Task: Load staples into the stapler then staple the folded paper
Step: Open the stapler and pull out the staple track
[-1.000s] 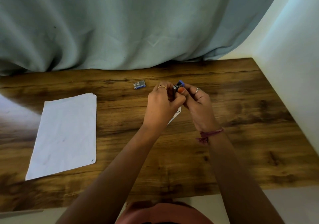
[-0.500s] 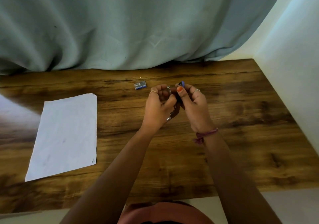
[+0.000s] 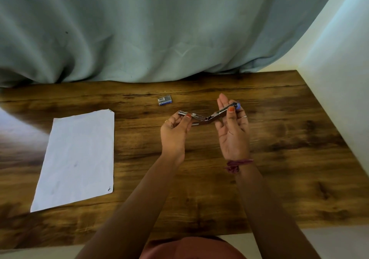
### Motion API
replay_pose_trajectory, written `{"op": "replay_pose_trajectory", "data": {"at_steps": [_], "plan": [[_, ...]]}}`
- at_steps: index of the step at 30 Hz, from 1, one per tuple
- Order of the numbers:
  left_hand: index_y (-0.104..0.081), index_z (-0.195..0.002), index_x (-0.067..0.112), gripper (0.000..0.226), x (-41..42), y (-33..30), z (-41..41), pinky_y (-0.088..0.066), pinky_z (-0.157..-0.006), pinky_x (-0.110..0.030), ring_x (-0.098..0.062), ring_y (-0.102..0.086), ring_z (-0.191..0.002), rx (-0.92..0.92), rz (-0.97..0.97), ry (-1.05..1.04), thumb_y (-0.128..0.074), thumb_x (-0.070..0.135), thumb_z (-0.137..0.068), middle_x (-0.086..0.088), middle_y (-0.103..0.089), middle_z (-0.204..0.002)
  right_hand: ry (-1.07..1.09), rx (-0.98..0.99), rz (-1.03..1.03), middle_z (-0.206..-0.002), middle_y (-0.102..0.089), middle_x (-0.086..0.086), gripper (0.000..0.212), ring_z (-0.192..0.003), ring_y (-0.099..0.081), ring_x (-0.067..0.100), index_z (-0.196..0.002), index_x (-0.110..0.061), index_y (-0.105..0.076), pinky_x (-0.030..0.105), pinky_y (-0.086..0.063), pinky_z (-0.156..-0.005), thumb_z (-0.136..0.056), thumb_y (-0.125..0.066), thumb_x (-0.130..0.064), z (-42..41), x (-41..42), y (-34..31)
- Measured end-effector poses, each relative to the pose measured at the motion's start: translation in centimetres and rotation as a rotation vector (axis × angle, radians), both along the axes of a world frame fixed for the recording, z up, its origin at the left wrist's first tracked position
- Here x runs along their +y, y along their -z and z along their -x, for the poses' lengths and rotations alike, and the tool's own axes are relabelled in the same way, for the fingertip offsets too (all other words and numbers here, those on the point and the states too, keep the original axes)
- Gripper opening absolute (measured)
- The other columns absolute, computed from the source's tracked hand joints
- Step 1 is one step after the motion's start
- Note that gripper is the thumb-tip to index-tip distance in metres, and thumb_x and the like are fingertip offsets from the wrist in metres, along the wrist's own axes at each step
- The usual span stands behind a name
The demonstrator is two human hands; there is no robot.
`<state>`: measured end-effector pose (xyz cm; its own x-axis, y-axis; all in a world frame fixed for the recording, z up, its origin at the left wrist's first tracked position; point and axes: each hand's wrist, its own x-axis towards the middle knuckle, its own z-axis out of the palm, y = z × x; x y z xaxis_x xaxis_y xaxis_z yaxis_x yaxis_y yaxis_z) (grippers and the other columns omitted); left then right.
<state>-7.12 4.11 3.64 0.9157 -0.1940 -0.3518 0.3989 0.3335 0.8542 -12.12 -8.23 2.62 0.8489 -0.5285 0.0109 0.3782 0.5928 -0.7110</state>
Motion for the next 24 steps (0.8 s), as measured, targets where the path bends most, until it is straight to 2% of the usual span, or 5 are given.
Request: {"op": "replay_pose_trajectory", "data": {"at_steps": [6,9,14,19,24], "plan": [[-0.061,-0.121,0.027,0.038,-1.4,1.0,1.4,-0.035,-0.096,-0.031,-0.012,-0.044,-0.115,0.036,-0.306,-0.004,-0.071,0.025,-0.084,0.003,-0.041,-0.131,-0.048,-0.067,-0.023,-0.136,-0.055,-0.001,0.020,-0.133,-0.044,0.015,-0.109,-0.018,-0.052,0.022,-0.051,-0.090,-0.093,-0.046,-0.008,0.2,0.1,0.9],[-0.058,-0.123,0.029,0.038,-2.2,0.9,1.9,-0.036,-0.101,-0.035,-0.014,-0.046,-0.118,0.139,-0.126,0.077,-0.067,0.025,-0.087,0.002,-0.045,-0.132,-0.075,-0.077,0.000,-0.140,-0.050,0.000,0.018,-0.131,-0.045,0.014,-0.104,-0.018,-0.052,0.019,-0.051,-0.082,-0.090,-0.048,-0.006,0.1,0.4,1.1],[-0.051,-0.131,0.007,0.037,-2.0,0.9,1.1,-0.055,-0.078,-0.032,-0.021,-0.063,-0.095,0.229,0.253,0.143,-0.054,0.009,-0.094,-0.012,-0.064,-0.112,-0.148,-0.107,-0.015,-0.144,-0.046,0.001,0.021,-0.132,-0.044,0.013,-0.103,-0.016,-0.050,0.020,-0.050,-0.088,-0.085,-0.056,-0.008,0.2,0.0,1.6],[-0.049,-0.131,0.003,0.038,-2.2,0.8,0.9,-0.058,-0.073,-0.029,-0.021,-0.070,-0.085,0.295,0.341,0.090,-0.054,0.002,-0.093,-0.014,-0.068,-0.100,-0.225,-0.109,0.049,-0.139,-0.053,0.001,0.024,-0.130,-0.046,0.015,-0.100,-0.015,-0.052,0.022,-0.048,-0.092,-0.082,-0.058,-0.001,0.8,0.0,2.2],[-0.047,-0.132,0.002,0.039,-2.1,1.2,0.6,-0.059,-0.066,-0.027,-0.021,-0.068,-0.086,0.340,0.334,0.031,-0.051,0.000,-0.094,-0.020,-0.064,-0.116,-0.268,-0.047,0.241,-0.138,-0.054,0.000,0.033,-0.135,-0.041,0.015,-0.103,-0.014,-0.052,0.025,-0.044,-0.097,-0.082,-0.052,0.012,1.7,0.2,2.6]]}}
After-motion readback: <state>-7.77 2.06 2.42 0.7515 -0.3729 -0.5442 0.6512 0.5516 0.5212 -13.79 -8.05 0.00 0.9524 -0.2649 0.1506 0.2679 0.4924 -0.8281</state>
